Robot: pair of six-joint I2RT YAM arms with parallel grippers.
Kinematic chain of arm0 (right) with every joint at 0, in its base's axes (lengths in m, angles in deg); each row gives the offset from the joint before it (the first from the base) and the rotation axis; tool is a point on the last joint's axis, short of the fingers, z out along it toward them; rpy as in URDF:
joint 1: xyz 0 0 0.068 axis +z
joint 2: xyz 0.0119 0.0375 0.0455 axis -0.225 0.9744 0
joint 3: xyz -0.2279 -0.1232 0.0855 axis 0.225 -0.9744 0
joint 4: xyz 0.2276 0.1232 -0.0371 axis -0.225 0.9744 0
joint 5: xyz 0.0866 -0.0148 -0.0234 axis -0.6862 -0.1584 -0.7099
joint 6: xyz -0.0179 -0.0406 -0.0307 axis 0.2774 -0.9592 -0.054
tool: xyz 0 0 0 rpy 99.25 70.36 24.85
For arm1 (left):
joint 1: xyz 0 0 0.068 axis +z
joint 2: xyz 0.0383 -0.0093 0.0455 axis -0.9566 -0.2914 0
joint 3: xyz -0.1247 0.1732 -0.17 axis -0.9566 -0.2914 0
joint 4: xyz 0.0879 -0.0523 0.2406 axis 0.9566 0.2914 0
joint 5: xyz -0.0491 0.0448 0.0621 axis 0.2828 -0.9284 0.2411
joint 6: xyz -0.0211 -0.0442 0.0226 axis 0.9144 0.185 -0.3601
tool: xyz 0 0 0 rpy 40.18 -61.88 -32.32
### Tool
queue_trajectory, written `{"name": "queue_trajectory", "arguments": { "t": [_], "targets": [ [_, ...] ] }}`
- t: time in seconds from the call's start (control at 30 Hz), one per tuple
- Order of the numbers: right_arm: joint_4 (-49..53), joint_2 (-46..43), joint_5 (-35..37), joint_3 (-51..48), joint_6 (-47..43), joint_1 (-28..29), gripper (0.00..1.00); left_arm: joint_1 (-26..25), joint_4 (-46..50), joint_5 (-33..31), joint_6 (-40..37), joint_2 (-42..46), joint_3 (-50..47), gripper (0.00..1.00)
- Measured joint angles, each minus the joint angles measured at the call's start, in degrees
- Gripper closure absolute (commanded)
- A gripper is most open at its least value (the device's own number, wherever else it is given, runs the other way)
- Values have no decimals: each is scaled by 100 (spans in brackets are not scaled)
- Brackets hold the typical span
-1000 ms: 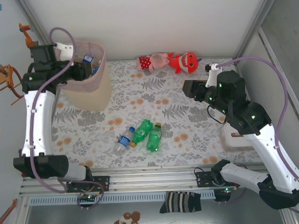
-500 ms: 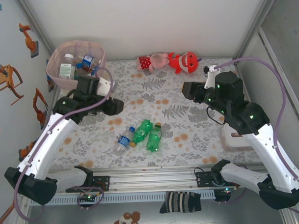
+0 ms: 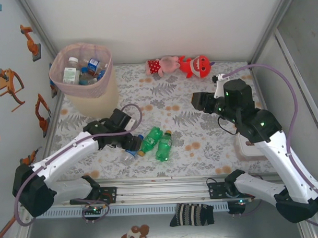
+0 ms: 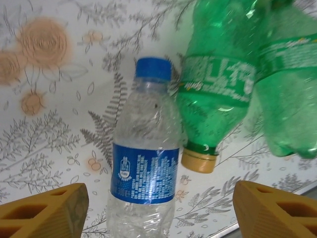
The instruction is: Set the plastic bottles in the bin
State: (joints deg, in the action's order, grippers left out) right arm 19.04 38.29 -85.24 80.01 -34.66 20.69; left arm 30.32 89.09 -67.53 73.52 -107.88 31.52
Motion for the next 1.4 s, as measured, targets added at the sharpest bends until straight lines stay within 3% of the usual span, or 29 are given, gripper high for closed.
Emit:
{"name": "queue_trajectory", "arguments": {
  "t": [0.53, 0.87, 1.07, 1.4],
  "targets": [
    [-7, 195, -122, 0, 142, 0, 41, 37, -883, -109, 260, -763, -597, 23],
    [-7, 192, -122, 0, 168, 0, 41, 658, -1217, 20, 487, -907, -927, 26],
    [-4, 155, -120, -7, 203, 0, 41, 721, -1292, 26, 734, -905, -1086, 25],
    [11, -52, -92, -92, 223, 0, 41, 734, -1434, 83, 813, -933, -1134, 39]
  ]
}}
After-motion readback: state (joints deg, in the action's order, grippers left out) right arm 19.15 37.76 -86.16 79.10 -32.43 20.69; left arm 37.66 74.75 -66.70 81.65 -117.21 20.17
